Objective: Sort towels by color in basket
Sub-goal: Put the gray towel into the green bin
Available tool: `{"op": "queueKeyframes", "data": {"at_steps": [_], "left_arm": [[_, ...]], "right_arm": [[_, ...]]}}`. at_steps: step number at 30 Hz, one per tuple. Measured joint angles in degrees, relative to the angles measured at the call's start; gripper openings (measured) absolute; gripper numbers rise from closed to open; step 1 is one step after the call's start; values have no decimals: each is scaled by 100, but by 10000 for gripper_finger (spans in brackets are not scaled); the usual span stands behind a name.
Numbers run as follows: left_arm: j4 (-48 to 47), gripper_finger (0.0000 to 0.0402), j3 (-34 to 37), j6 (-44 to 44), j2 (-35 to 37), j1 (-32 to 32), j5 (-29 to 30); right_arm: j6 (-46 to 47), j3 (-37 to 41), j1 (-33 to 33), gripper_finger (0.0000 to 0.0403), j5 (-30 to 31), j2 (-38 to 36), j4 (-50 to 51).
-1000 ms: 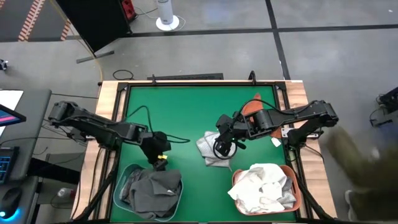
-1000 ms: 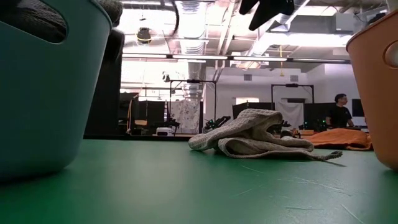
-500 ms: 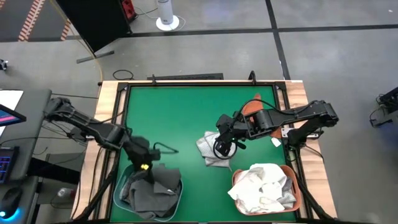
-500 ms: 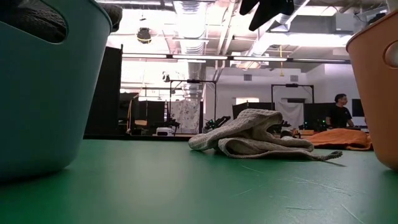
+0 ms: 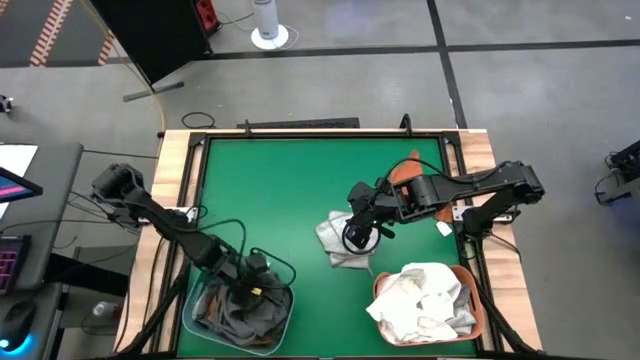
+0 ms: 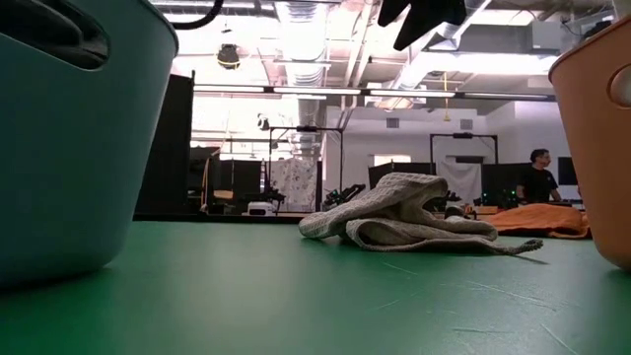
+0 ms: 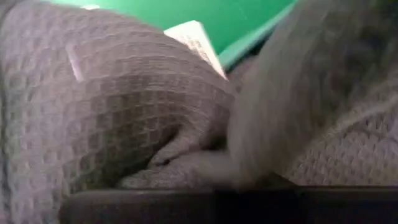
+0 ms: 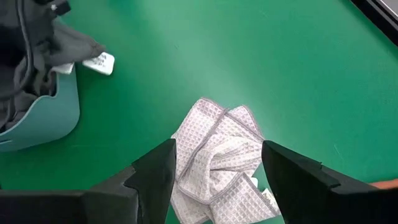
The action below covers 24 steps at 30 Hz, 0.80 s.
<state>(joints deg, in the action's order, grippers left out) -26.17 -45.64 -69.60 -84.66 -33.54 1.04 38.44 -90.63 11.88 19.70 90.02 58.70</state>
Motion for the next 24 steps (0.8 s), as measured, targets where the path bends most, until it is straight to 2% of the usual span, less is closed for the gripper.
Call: {"op": "queueKeyframes", "data": {"at_steps": [6, 10, 14, 19, 24], "left_arm": [[-150, 0, -31, -191, -552, 104, 650], [-1, 0, -12, -143, -541, 124, 826], [32, 0, -11, -132, -243, 113, 823], [-146, 0, -189, 88, 365, 143, 611], [-79, 0, -428, 271, 1170, 251, -163]], "right_arm": [[-73, 0, -82, 265, 0, 0, 23], [-118, 0, -90, 265, 0, 0, 22], [-126, 0, -90, 265, -2, 0, 33], [-186, 0, -114, 265, -2, 0, 35], [-248, 0, -115, 265, -2, 0, 39]]}}
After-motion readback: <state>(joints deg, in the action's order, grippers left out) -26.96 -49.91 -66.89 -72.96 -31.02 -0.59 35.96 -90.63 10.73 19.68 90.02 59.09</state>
